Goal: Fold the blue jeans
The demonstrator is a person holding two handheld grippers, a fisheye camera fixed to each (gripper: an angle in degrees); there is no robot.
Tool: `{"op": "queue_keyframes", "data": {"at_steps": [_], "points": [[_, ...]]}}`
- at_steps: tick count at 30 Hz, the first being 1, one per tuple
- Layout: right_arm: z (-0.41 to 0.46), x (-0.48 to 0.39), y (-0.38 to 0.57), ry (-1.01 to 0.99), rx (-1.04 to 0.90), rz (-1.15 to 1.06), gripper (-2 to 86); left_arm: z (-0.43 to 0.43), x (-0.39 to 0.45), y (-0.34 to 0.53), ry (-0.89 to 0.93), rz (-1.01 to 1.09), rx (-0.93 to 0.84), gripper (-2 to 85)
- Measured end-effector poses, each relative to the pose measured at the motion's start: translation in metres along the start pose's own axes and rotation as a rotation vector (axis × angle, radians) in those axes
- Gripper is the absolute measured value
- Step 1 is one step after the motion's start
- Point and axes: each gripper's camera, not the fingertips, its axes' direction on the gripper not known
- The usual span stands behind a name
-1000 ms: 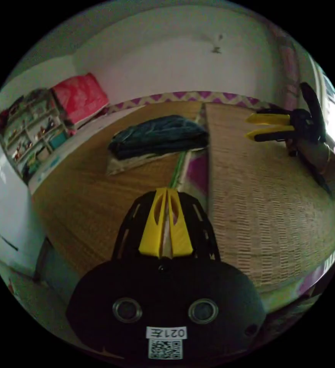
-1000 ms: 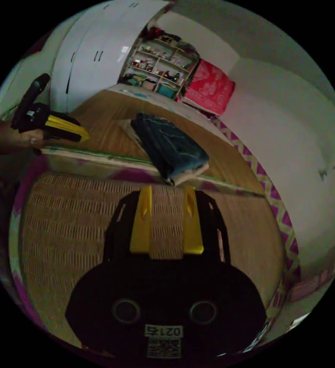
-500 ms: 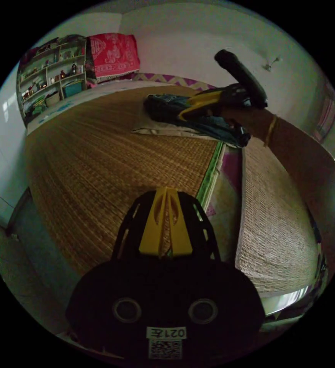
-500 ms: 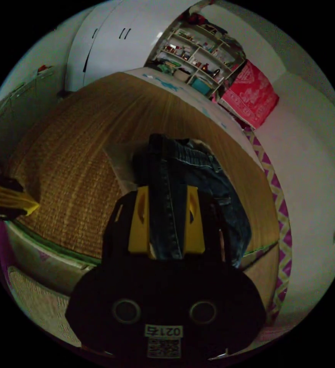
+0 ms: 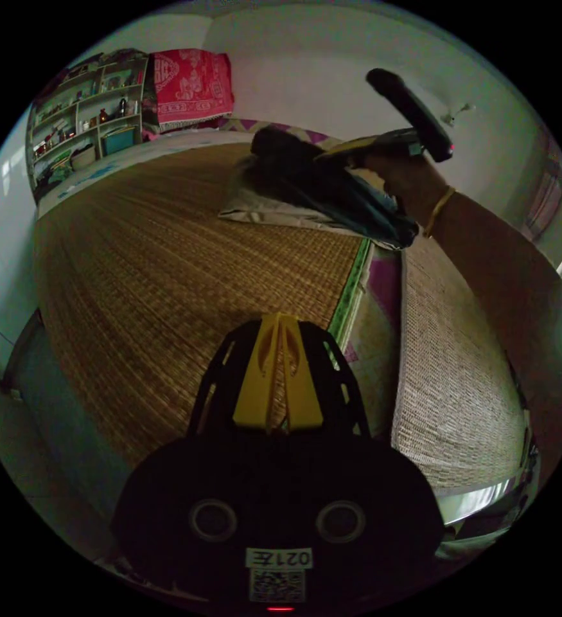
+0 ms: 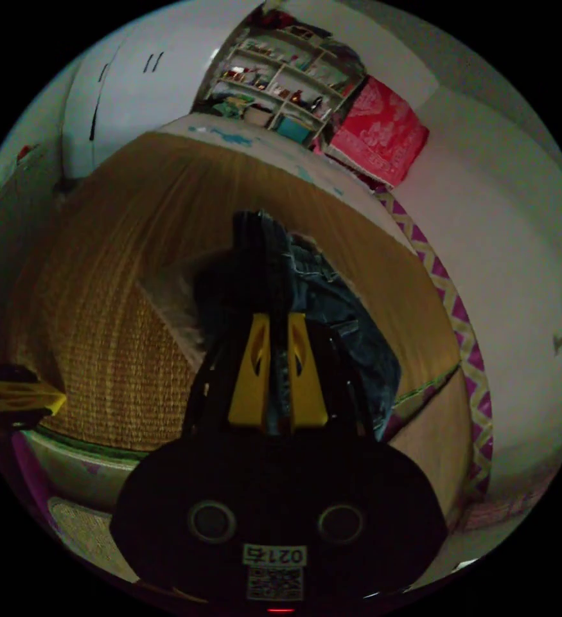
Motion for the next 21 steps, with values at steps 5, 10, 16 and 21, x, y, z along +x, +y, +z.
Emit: {"op": "queue_keyframes", "data": {"at_steps": [5, 10, 16, 21], "points": [[-0.079, 0.07, 0.009, 0.122, 0.066, 0.144, 4.2, -0.005, -0.006, 0.001, -0.002, 0.001, 0.0, -1.0], [-0.179, 0.138, 0.053, 0.256, 0.055, 0.202, 4.1, -0.007, -0.008, 0.001, -0.004, 0.002, 0.001, -1.0], [-0.307, 0.116, 0.149, 0.371, 0.009, 0.079, 4.4, -0.007, 0.002, 0.002, 0.014, 0.052, -0.007, -1.0], [-0.327, -0.014, 0.254, 0.282, -0.198, -0.048, 5.1, -0.043, 0.047, 0.016, 0.331, 0.142, 0.019, -1.0]]}}
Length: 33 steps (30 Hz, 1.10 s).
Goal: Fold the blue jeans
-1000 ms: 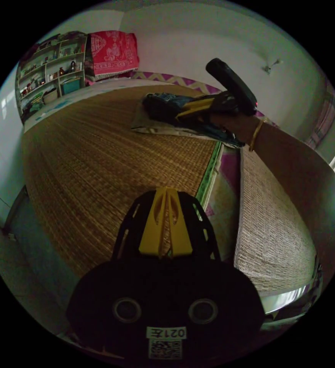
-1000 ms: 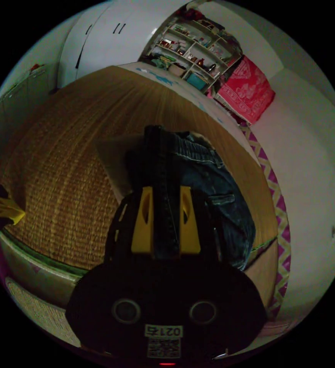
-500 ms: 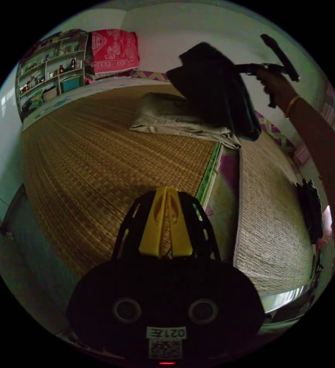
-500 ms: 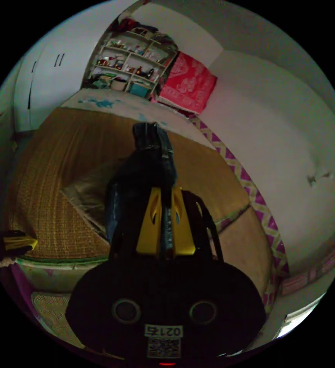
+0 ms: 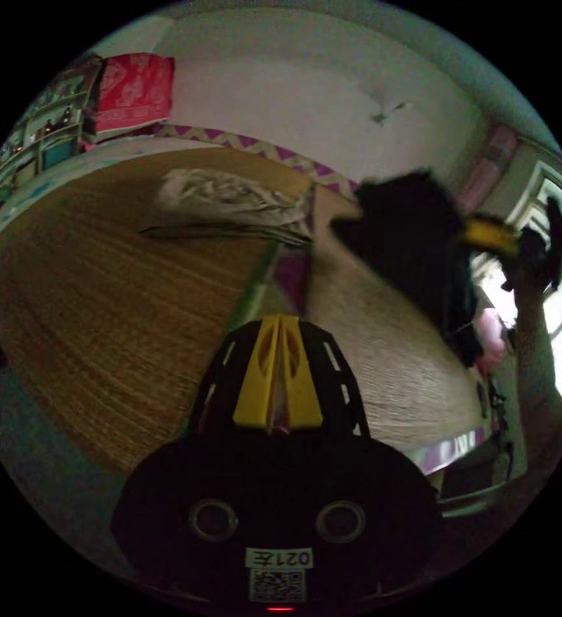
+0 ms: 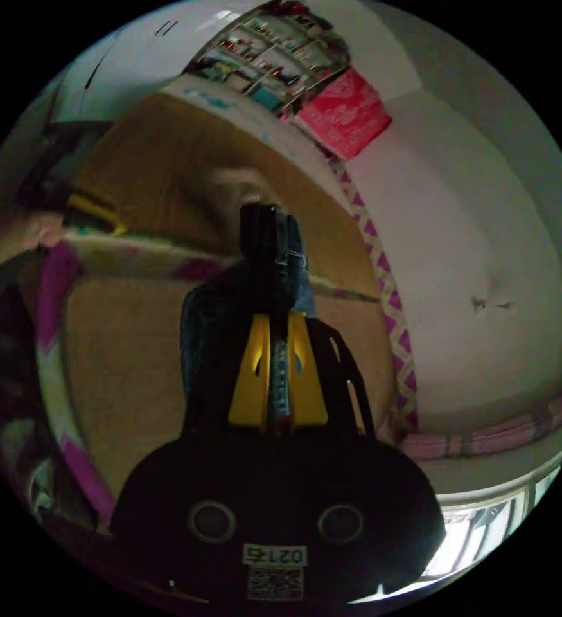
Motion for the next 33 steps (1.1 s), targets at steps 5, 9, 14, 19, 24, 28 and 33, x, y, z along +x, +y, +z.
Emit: {"op": "queue_keyframes", "data": {"at_steps": [5, 9, 14, 19, 24, 28, 33], "points": [[0.056, -0.145, 0.094, -0.337, -0.307, -0.126, 7.9, 0.021, 0.048, 0.022, 0.095, 0.072, -0.092, -1.0], [0.013, -0.133, 0.162, -0.267, -0.113, 0.112, 11.2, 0.044, 0.065, 0.038, 0.077, 0.088, -0.154, -1.0], [-0.002, -0.119, 0.203, -0.409, 0.012, 0.186, 13.4, 0.068, 0.076, 0.04, 0.054, 0.031, -0.146, -0.9], [0.023, -0.127, 0.237, -0.321, -0.011, 0.203, 8.6, 0.103, 0.083, 0.037, 0.126, -0.02, -0.184, -0.7], [0.002, -0.014, 0.365, -0.573, 0.226, 0.665, 4.0, 0.133, 0.099, 0.029, 0.137, -0.029, -0.174, 2.5], [-0.025, 0.074, 0.51, -0.582, 0.414, 1.025, 3.5, 0.173, 0.106, 0.012, 0.202, -0.064, -0.23, 6.3], [-0.068, 0.148, 0.763, -0.383, 0.573, 1.511, 3.3, 0.234, 0.115, -0.008, 0.341, -0.079, -0.356, 4.8]]}}
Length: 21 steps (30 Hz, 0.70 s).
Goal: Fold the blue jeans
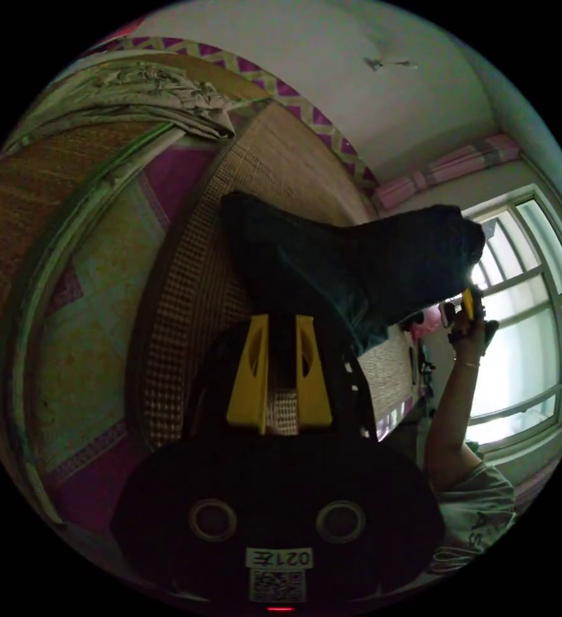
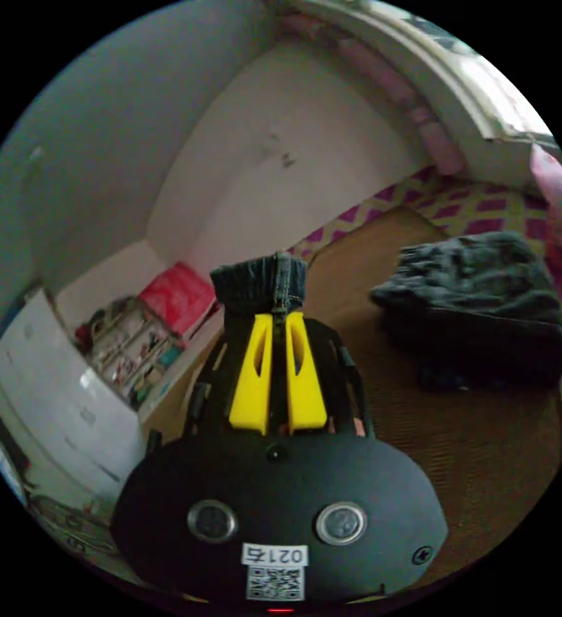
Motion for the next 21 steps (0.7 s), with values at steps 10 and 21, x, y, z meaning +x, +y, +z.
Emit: {"op": "queue_keyframes", "data": {"at_steps": [10, 21], "points": [[-0.204, 0.254, 0.078, 0.091, 0.017, 0.501, 2.9, 0.064, 0.064, -0.057, -0.18, 0.431, -0.228, -0.5], [-0.305, 0.316, 0.163, 0.125, 0.029, 0.566, 7.9, 0.068, 0.145, -0.04, -0.188, 0.668, -0.082, 0.5]]}}
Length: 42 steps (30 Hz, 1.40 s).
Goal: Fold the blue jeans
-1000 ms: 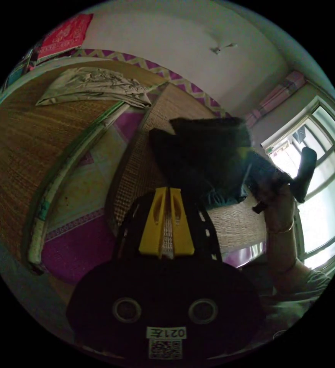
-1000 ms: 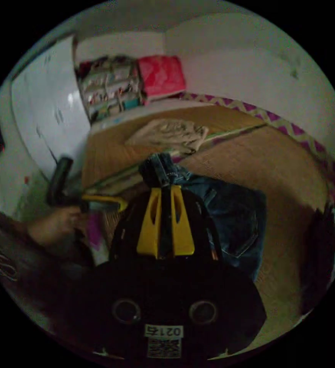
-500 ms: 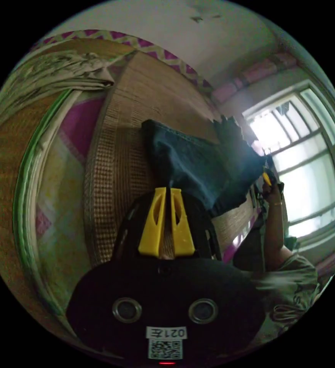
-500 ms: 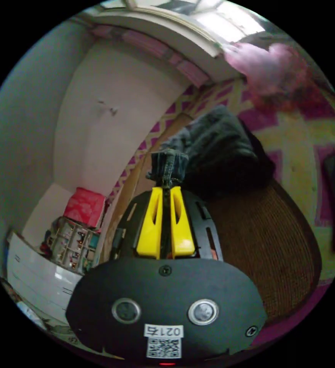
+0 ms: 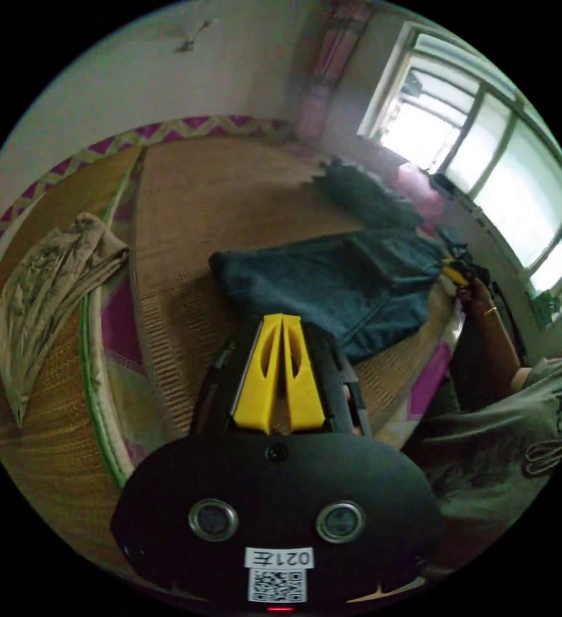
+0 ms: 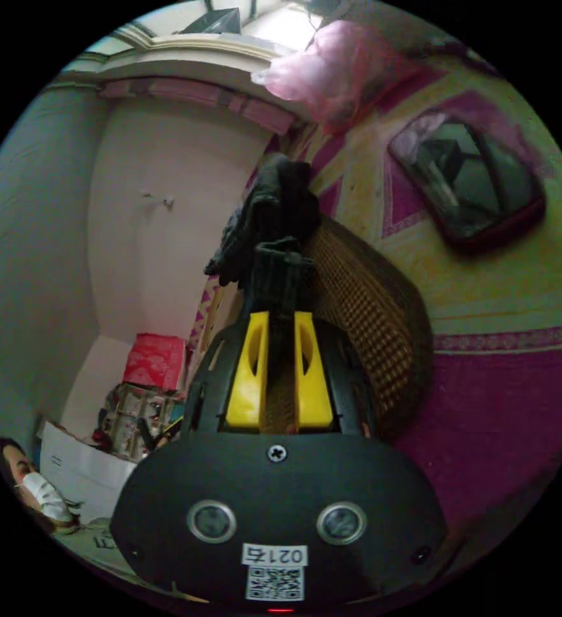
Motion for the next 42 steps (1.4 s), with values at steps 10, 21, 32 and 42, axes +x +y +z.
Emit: {"op": "queue_keyframes", "data": {"at_steps": [10, 21, 32, 42], "points": [[0.034, -0.15, 0.073, 0.36, -0.032, -0.653, 10.2, 0.104, 0.14, -0.069, 0.17, 0.263, -0.029, 10.2], [0.138, -0.177, 0.119, 0.609, -0.21, -0.737, 12.0, 0.127, 0.139, -0.089, -0.036, 0.236, -0.041, 3.1], [0.142, -0.198, 0.132, 0.596, -0.225, -0.72, 12.1, -0.15, -0.097, -0.021, -0.184, -0.152, 0.411, 0.4], [0.15, -0.227, 0.145, 0.604, -0.227, -0.719, 11.7, -0.183, -0.333, 0.121, -0.351, -0.582, 0.129, -0.2]]}}
